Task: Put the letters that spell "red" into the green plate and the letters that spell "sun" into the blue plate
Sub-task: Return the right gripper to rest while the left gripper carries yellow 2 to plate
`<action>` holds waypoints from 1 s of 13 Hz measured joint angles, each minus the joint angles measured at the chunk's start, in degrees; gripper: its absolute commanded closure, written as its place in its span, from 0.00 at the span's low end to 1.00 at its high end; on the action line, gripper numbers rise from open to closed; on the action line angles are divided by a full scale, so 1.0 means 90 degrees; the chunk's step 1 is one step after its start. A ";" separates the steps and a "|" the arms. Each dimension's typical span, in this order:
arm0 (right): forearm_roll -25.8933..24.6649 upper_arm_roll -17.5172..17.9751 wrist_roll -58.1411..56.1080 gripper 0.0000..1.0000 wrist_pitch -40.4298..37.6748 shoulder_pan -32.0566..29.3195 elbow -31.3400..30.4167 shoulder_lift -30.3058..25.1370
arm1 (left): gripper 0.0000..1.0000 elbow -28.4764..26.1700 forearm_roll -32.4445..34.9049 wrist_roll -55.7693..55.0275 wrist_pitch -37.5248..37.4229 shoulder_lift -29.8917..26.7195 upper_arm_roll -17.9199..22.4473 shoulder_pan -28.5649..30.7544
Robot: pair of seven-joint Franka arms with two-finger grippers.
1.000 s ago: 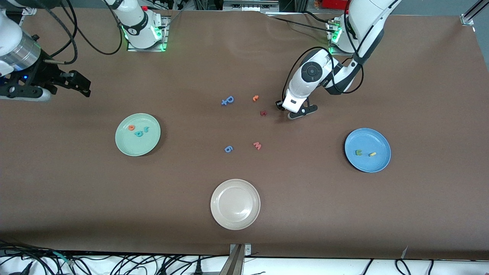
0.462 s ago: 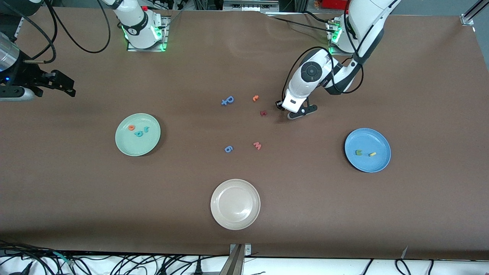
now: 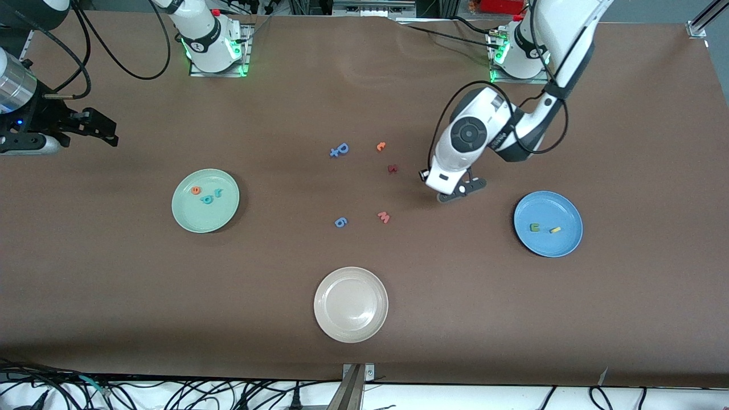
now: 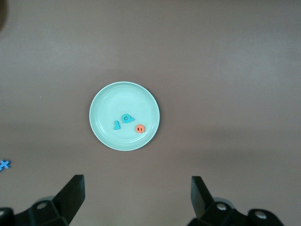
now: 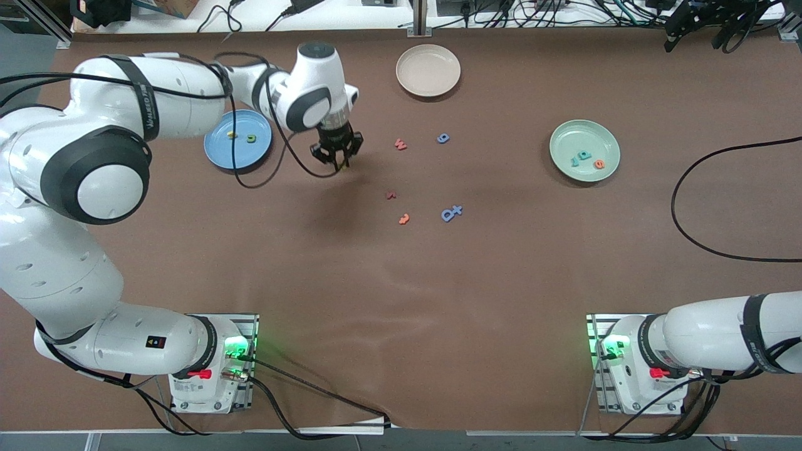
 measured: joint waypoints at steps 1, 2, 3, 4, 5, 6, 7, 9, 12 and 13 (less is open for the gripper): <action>0.0001 0.0010 0.0000 0.00 0.0000 0.0001 0.0000 0.0004 | 0.80 0.0246 0.0001 0.0275 -0.0234 0.0038 0.0032 0.0134; 0.0002 0.0018 0.0000 0.00 0.0000 0.0001 0.0000 0.0004 | 0.80 0.0414 0.0002 0.0582 -0.0351 0.0095 0.0048 0.0301; 0.0002 0.0022 0.0000 0.00 0.0000 0.0001 0.0000 0.0004 | 0.80 0.0519 0.0007 0.0955 -0.0398 0.0167 0.0058 0.0503; 0.0003 0.0024 0.0000 0.00 0.0000 0.0002 0.0000 0.0004 | 0.80 0.0570 0.0009 0.1374 -0.0405 0.0239 0.0064 0.0727; 0.0004 0.0029 0.0000 0.00 0.0000 0.0004 0.0000 0.0005 | 0.80 0.0596 0.0010 0.1776 -0.0418 0.0301 0.0071 0.0950; 0.0005 0.0046 0.0000 0.00 0.0000 0.0006 0.0001 0.0004 | 0.80 0.0605 0.0011 0.2126 -0.0458 0.0347 0.0082 0.1166; 0.0006 0.0082 0.0000 0.00 0.0000 0.0008 0.0001 0.0004 | 0.80 0.0613 0.0011 0.2408 -0.0538 0.0373 0.0109 0.1363; 0.0007 0.0124 0.0000 0.00 0.0000 0.0016 0.0003 0.0004 | 0.80 0.0634 0.0013 0.2754 -0.0669 0.0382 0.0231 0.1614; 0.0007 0.0124 0.0000 0.00 0.0000 0.0017 0.0004 0.0004 | 0.80 0.0853 0.0221 0.3091 -0.1034 0.0382 0.0430 0.1837; 0.0007 0.0126 0.0000 0.00 0.0000 0.0017 0.0004 0.0004 | 0.80 0.0937 0.0422 0.3244 -0.1143 0.0382 0.0503 0.1891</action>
